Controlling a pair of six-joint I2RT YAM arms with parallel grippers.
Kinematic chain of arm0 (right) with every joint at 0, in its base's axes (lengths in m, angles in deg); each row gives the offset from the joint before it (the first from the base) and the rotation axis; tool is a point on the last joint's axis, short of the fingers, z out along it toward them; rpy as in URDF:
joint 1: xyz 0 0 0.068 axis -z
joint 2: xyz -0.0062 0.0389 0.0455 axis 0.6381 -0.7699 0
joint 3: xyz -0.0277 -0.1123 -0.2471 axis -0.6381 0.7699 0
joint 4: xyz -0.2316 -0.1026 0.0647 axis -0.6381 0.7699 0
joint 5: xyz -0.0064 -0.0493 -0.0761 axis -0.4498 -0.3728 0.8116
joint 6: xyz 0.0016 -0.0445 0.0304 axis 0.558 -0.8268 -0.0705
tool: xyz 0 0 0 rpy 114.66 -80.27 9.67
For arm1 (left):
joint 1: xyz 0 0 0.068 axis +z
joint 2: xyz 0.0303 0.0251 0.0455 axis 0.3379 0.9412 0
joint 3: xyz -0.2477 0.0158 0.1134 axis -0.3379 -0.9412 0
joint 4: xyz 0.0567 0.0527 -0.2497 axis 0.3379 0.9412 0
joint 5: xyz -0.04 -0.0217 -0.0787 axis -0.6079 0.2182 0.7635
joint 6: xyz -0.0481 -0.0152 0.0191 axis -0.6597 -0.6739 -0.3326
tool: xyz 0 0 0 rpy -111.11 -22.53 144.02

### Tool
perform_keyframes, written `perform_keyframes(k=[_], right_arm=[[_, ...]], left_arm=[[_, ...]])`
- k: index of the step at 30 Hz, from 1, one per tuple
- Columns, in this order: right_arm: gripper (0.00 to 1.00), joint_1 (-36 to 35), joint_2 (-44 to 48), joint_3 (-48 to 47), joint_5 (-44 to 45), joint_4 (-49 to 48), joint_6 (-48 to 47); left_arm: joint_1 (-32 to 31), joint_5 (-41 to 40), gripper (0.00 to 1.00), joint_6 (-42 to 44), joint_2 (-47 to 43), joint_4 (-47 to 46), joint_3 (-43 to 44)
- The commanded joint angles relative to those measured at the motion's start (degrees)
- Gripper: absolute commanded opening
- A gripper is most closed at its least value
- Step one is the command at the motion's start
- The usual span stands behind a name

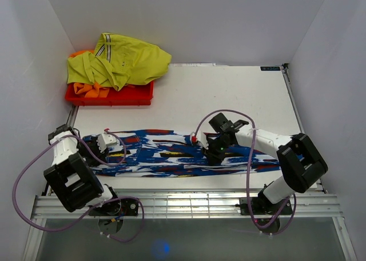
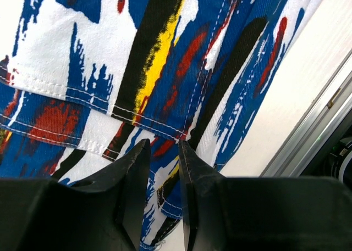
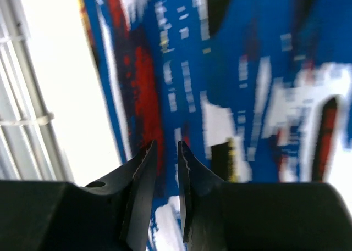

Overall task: Fold and stack the trousers
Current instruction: Fold the trousers

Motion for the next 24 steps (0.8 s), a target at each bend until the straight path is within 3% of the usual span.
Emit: perform_keyframes(k=[1, 7, 12, 16, 21, 24], right_arm=[[0.27, -2.1, 3.3, 2.4, -2.3, 2.8, 0.3], [0.25, -4.3, 4.6, 7.1, -1.7, 1.8, 0.7], [0.25, -6.2, 4.8, 7.6, -0.1, 1.4, 1.9], [0.26, -7.4, 5.1, 3.6, 0.7, 2.4, 3.0], [0.30, -8.0, 4.2, -3.7, -0.7, 2.5, 5.6], [0.31, -8.6, 2.1, -7.3, -1.7, 1.5, 7.1]], left_arm=[[-0.2, 1.7, 0.38, 3.8, -1.1, 0.9, -1.0], [-0.2, 0.9, 0.36, 5.2, -0.7, 0.6, -1.8], [-0.2, -5.9, 0.34, 5.8, -2.5, -3.0, -6.8], [-0.2, -9.2, 0.31, 5.5, -4.2, -5.7, -12.3], [-0.2, -7.9, 0.30, 2.4, -5.6, -7.0, -13.0], [-0.2, -4.0, 0.37, -1.2, -6.3, -5.9, -10.6]])
